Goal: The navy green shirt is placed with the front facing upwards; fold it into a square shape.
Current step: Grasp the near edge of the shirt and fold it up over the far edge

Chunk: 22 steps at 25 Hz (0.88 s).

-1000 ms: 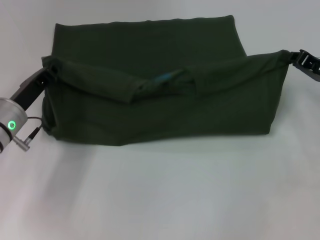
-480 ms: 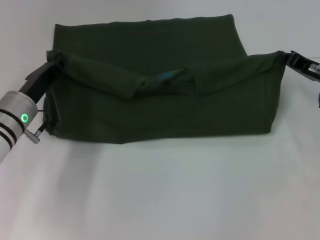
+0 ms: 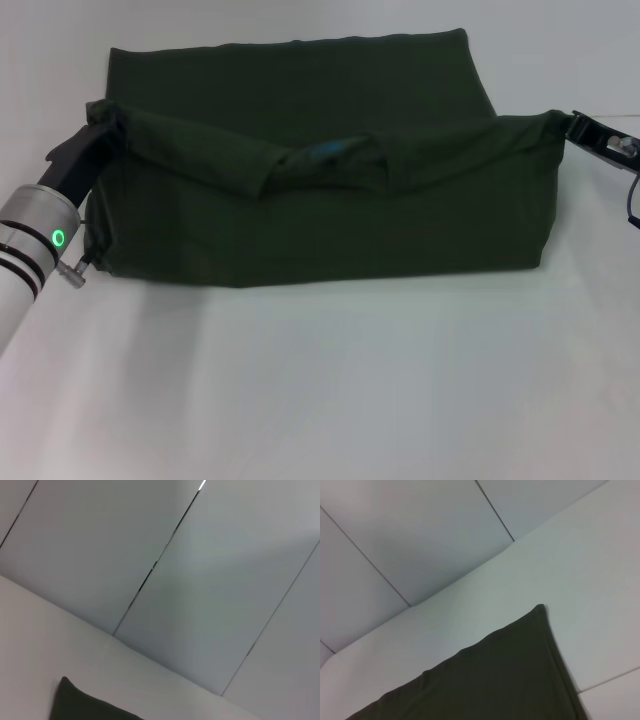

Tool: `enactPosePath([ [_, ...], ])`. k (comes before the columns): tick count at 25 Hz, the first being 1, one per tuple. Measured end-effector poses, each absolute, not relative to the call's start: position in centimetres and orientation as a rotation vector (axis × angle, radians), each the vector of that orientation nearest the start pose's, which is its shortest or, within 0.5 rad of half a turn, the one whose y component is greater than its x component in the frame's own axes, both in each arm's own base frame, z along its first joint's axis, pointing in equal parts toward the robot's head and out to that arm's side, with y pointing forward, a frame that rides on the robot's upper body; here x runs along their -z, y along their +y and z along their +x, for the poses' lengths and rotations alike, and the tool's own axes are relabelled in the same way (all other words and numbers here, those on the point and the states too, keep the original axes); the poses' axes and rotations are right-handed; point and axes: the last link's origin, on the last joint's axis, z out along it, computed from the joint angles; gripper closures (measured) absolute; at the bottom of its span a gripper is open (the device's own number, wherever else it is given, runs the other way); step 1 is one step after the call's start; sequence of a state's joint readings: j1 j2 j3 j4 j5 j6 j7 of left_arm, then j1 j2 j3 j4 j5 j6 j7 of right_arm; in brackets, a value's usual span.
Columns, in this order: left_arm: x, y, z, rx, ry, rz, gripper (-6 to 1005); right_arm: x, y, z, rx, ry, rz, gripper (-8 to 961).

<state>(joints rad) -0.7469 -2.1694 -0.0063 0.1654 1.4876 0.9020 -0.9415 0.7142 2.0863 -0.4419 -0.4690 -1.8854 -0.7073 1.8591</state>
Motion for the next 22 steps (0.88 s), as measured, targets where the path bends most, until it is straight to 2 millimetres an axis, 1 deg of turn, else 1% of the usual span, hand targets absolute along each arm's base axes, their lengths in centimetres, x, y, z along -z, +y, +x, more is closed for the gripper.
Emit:
enactPosePath([
  [22, 2.13, 42.01, -27.54, 0.995, -1.070, -1.534, 943, -2.14, 43.77, 30.20, -0.784, 1.394, -1.653, 928],
])
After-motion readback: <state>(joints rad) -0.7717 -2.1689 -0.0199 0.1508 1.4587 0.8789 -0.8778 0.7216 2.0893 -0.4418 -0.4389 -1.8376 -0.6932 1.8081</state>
